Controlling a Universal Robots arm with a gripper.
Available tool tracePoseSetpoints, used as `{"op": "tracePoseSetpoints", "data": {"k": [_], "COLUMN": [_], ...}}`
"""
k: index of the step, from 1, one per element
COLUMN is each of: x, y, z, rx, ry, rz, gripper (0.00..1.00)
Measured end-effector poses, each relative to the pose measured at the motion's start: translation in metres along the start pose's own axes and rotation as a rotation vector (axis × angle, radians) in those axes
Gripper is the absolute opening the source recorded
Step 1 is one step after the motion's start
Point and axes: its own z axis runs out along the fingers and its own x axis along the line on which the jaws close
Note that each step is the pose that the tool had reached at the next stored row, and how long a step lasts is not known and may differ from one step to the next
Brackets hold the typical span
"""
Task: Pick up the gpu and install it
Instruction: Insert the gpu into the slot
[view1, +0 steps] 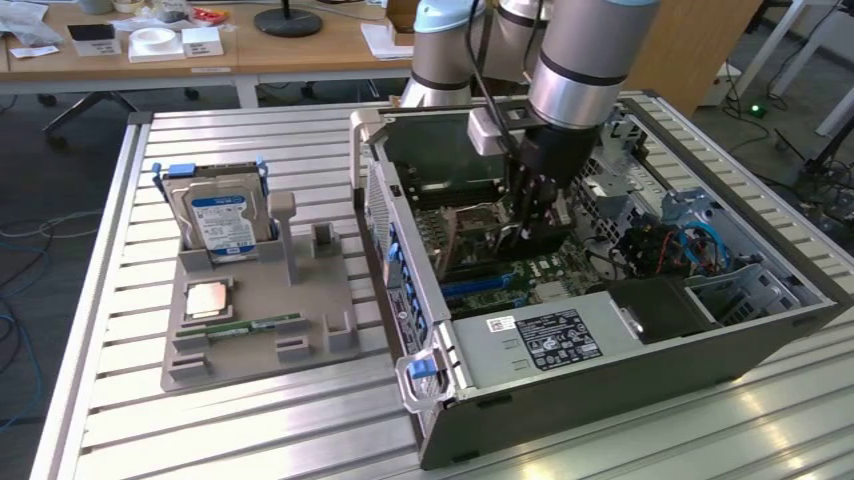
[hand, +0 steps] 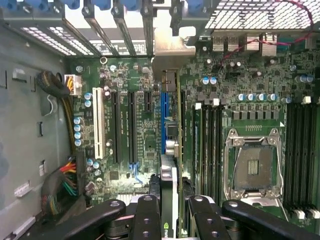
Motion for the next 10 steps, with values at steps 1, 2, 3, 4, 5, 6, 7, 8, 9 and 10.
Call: {"op": "tracePoseSetpoints", "data": {"k": [1, 2, 3, 4, 5, 6, 7, 8, 9, 10], "x": [0.0001, 0.0002, 0.0002, 0.0003, 0.0003, 0.0004, 0.0005, 0.0006, 0.0006, 0.0006], "y": [0.0011, 0.0019, 0.0027, 0.0035, 0.0042, 0.0050, 0.0057, 0.0064, 0.0066, 0.0070], "z": [0.0013, 0.0026, 0.0041, 0.0055, 0.0070, 0.0083, 0.0095, 0.0101, 0.0101, 0.0101], "rx": [0.0009, 0.0017, 0.0021, 0.0025, 0.0028, 0.0030, 0.0032, 0.0035, 0.0034, 0.0035], "ry": [-0.0001, -0.0001, -0.0001, -0.0001, -0.0002, -0.0002, -0.0001, -0.0001, 0.0000, 0.0000], "rz": [0.000, 0.000, 0.000, 0.000, 0.000, 0.000, 0.000, 0.000, 0.000, 0.000], "gripper": [0.27, 0.27, 0.27, 0.27, 0.27, 0.27, 0.27, 0.27, 0.27, 0.27]}}
